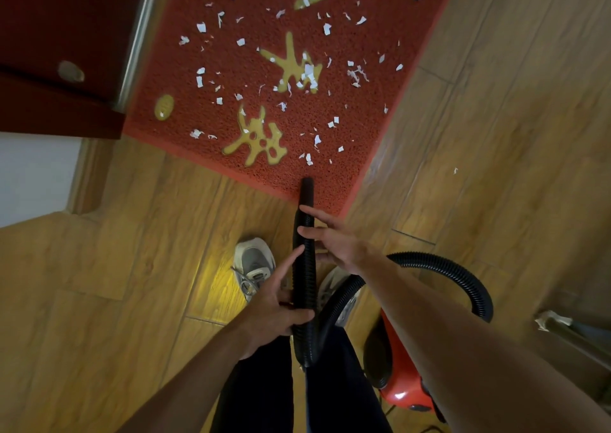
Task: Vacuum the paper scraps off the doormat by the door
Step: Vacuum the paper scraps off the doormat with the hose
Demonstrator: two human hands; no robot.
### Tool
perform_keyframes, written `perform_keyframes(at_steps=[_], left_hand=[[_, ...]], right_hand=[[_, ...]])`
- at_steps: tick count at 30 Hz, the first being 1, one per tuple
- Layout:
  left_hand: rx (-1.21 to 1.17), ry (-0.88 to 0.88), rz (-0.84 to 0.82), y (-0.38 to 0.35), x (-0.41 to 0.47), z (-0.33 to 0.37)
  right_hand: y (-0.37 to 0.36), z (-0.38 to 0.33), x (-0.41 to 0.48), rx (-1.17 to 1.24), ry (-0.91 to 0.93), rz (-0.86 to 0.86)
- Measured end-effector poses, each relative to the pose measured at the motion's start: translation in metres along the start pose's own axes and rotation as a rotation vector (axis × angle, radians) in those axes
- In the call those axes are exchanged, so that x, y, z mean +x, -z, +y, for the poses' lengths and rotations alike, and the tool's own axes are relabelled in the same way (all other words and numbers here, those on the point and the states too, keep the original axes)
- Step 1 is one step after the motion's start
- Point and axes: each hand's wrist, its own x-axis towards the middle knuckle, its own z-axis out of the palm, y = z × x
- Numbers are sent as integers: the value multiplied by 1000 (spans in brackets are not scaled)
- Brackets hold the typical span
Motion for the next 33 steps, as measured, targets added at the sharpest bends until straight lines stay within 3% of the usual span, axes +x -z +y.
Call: perform_keyframes(at_steps=[33], left_hand=[[-17, 38, -41, -7, 3, -2]], right_hand=[[-2, 4, -8, -43, -33, 69]])
